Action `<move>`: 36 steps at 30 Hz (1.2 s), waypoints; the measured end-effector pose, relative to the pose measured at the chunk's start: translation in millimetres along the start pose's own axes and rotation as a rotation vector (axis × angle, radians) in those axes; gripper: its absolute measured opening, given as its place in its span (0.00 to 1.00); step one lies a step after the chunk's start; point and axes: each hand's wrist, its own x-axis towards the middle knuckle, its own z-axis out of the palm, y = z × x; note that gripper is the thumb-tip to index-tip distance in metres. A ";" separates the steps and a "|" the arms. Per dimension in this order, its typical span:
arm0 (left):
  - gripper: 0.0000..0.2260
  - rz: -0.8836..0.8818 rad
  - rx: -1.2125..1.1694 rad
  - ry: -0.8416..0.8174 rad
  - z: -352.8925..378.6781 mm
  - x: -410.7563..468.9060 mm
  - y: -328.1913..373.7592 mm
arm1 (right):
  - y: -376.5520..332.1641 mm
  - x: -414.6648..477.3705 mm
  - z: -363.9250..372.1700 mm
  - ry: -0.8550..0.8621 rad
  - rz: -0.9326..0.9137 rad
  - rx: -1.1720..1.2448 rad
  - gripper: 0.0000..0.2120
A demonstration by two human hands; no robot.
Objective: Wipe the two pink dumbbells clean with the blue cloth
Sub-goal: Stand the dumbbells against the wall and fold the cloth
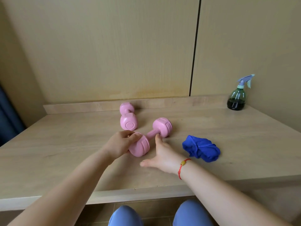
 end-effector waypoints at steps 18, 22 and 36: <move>0.17 0.130 0.220 -0.051 6.9 28.7 13.0 | 30.1 61.9 -35.4 0.028 -0.026 0.125 0.30; 0.07 0.188 0.419 0.351 -11.2 51.7 6.8 | 32.8 74.4 -50.3 0.014 -0.061 0.025 0.27; 0.36 0.095 0.349 0.167 -38.3 119.9 -32.7 | 32.6 161.2 -68.8 -0.069 -0.127 0.063 0.30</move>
